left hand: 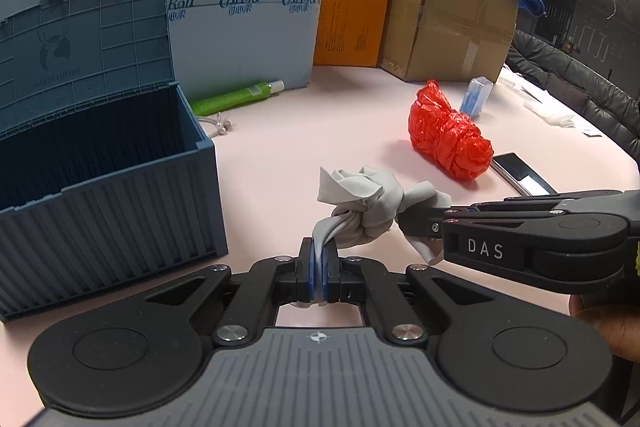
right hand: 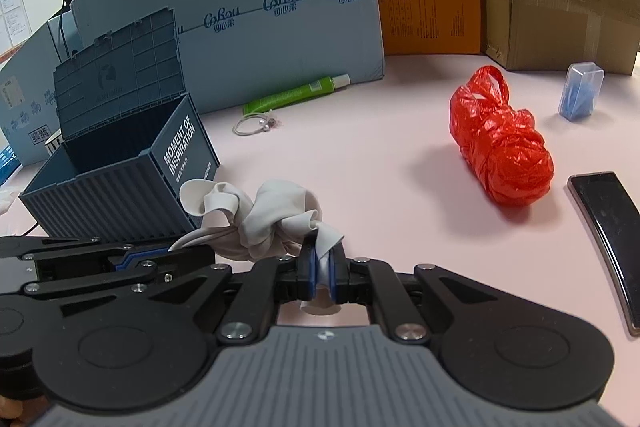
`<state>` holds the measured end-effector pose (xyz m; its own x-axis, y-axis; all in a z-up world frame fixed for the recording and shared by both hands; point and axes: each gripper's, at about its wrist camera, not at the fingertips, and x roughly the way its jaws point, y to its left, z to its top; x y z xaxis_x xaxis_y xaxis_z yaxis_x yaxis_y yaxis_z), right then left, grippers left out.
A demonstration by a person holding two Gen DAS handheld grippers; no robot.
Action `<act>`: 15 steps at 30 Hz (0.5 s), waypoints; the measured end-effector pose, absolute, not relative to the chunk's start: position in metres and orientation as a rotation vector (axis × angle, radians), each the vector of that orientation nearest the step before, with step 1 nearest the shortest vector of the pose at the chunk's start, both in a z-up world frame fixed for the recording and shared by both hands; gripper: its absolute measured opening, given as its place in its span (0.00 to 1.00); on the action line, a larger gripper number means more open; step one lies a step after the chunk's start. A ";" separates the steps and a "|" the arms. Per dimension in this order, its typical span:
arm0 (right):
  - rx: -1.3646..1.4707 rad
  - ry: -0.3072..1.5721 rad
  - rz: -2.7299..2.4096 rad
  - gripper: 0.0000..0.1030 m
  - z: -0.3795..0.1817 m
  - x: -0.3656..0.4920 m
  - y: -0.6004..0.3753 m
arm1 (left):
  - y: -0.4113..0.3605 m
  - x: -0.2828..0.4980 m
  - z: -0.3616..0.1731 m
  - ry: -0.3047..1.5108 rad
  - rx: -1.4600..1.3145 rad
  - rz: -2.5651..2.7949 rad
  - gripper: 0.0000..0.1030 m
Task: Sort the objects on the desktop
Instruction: 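Lift the grey cloth with the right tool toward the teal box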
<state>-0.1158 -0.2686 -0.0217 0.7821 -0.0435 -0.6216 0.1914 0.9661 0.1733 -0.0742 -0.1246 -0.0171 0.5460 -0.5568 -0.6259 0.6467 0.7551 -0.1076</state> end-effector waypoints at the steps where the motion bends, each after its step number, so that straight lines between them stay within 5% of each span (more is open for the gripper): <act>1: 0.232 0.658 -0.129 0.06 -0.021 -0.116 -0.269 | -0.125 -0.074 -0.016 0.685 0.143 -0.716 0.02; 15: 0.215 0.591 -0.138 0.06 -0.004 -0.111 -0.265 | -0.122 -0.067 0.003 0.622 0.124 -0.703 0.02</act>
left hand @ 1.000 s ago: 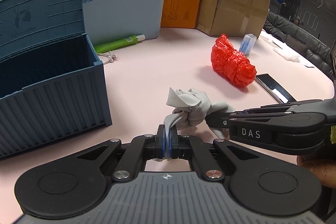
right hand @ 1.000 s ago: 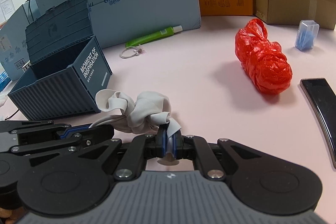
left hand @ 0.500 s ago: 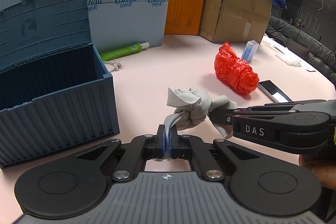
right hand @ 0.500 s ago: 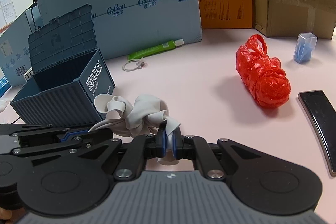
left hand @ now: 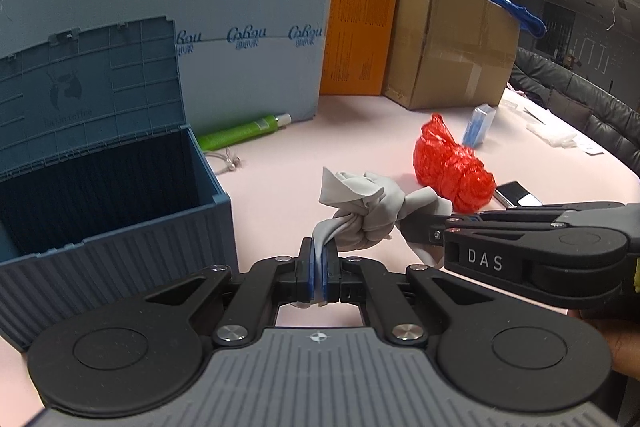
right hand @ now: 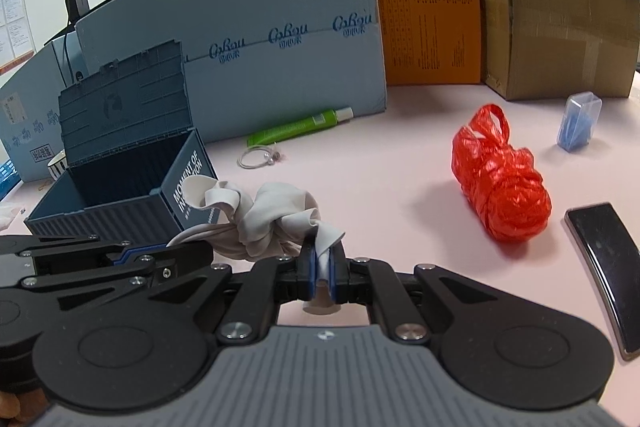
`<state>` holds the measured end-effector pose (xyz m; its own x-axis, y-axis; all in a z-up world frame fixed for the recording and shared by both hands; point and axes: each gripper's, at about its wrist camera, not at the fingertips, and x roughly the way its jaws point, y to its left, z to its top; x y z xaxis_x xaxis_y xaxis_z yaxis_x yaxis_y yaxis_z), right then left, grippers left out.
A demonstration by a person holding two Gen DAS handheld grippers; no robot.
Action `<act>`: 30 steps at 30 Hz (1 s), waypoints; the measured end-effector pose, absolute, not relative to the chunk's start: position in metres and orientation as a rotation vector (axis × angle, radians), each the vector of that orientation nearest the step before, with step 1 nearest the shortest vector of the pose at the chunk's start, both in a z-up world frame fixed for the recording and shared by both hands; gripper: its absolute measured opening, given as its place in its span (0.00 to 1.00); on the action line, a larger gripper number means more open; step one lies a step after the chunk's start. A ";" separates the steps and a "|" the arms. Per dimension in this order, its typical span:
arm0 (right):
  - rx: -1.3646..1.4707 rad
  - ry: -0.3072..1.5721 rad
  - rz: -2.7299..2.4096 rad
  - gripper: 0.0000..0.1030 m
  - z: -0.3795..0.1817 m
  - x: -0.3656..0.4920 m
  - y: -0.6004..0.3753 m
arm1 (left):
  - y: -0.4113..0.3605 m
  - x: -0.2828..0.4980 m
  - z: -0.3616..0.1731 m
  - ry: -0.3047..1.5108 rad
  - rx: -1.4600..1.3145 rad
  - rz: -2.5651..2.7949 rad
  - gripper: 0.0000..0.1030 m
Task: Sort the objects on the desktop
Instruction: 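Lift the grey cloth with the right tool toward the teal box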
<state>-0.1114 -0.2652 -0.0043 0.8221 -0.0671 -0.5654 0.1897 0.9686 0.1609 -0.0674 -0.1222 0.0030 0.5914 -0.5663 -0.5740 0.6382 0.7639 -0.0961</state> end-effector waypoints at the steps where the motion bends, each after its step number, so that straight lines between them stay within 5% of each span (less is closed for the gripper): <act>1: 0.214 0.588 -0.138 0.06 -0.004 -0.111 -0.265 | -0.122 -0.067 0.004 0.619 0.124 -0.702 0.02; 30: 0.226 0.494 -0.162 0.06 0.014 -0.097 -0.250 | -0.108 -0.052 0.026 0.557 0.118 -0.698 0.02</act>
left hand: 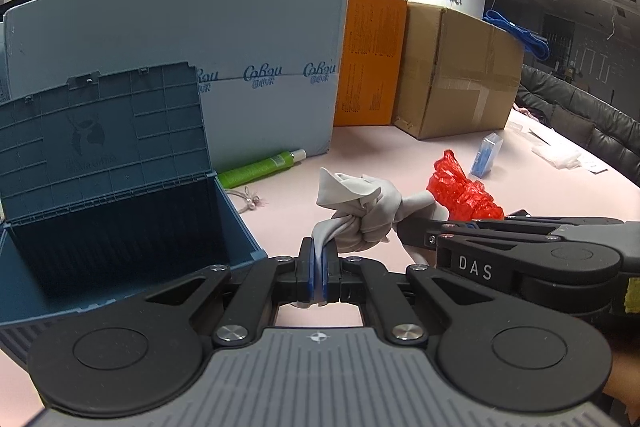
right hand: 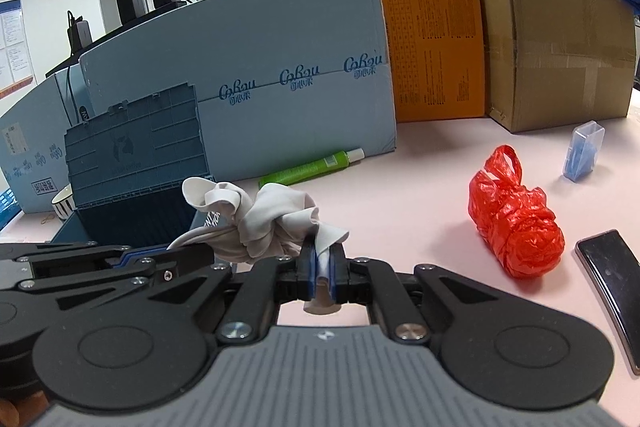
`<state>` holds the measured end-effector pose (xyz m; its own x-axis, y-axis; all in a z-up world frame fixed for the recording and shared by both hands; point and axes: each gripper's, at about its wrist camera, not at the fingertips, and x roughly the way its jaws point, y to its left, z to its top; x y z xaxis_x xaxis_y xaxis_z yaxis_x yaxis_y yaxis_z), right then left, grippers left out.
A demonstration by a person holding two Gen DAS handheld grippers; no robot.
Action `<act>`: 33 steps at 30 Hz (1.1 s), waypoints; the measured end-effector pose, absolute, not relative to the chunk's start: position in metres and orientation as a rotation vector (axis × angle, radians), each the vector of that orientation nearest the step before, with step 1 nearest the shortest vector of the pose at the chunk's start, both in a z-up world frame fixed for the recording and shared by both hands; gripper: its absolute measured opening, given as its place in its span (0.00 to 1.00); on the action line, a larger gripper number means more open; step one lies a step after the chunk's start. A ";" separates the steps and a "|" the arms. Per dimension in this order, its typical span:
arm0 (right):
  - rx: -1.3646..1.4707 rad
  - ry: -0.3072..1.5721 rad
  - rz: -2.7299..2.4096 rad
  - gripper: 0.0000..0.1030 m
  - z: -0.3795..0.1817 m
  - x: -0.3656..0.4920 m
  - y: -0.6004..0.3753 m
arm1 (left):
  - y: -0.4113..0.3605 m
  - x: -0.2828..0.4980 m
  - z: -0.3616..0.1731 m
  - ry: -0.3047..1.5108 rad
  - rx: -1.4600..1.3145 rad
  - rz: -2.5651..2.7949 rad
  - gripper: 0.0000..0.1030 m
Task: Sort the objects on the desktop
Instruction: 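Lift the grey cloth with the right tool toward the teal box, then carry the grey cloth with the right tool over the teal box opening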
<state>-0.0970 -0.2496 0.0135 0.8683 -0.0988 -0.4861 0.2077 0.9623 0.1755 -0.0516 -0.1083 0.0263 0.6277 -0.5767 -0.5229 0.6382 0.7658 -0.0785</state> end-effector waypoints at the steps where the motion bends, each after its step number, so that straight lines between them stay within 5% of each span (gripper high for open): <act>1: 0.225 0.491 -0.162 0.06 0.014 -0.096 -0.249 | -0.107 -0.051 0.027 0.553 0.119 -0.697 0.02; 33: 0.188 0.442 -0.120 0.06 0.024 -0.076 -0.208 | -0.064 -0.037 0.038 0.516 0.101 -0.646 0.02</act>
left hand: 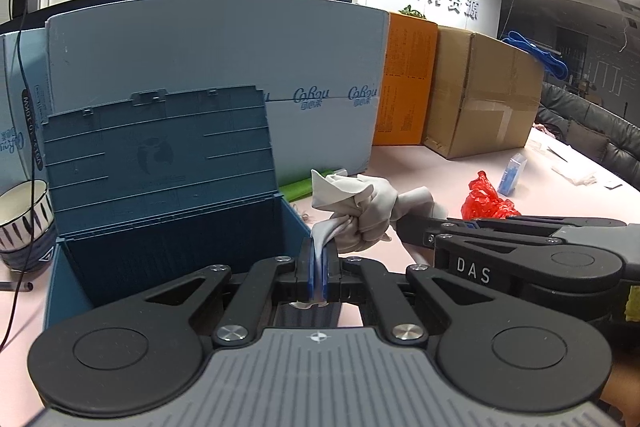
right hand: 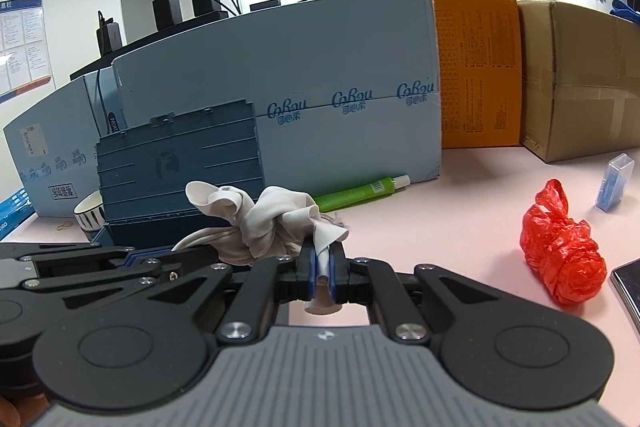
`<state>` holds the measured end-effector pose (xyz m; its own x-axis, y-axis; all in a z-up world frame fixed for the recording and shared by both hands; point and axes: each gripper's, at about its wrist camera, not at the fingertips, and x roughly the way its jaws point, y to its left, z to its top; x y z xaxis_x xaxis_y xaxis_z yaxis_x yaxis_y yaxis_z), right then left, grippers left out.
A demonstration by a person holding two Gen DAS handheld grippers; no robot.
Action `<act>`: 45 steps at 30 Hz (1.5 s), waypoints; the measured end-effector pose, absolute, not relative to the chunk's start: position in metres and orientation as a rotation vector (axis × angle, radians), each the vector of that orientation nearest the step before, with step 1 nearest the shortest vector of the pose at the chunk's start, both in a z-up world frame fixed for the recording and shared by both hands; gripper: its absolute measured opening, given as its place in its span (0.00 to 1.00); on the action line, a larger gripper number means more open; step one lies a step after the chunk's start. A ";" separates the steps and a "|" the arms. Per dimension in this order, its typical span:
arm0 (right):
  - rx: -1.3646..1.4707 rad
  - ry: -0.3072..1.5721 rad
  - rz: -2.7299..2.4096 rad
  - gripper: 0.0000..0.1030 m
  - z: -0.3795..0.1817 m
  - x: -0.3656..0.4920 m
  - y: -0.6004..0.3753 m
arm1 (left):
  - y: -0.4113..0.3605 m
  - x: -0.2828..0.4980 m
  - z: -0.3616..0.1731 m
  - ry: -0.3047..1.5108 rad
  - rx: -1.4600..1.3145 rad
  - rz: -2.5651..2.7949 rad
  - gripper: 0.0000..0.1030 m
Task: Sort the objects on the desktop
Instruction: 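Carry the grey cloth with the right tool over the teal box opening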
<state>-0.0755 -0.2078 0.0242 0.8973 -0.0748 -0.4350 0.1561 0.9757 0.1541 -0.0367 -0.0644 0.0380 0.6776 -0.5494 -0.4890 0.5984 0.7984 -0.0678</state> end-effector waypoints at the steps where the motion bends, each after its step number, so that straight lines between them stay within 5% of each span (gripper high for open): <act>1: 0.187 0.442 -0.118 0.06 0.024 -0.075 -0.206 | -0.063 -0.036 0.038 0.516 0.100 -0.643 0.02; 45: 0.102 0.443 -0.013 0.06 0.023 -0.029 -0.148 | -0.011 -0.012 0.036 0.521 0.075 -0.499 0.02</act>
<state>-0.0287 -0.1477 0.0234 0.9037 0.0099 -0.4281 0.0344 0.9948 0.0958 -0.0122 -0.0107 0.0363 0.7508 -0.4376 -0.4948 0.4750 0.8782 -0.0560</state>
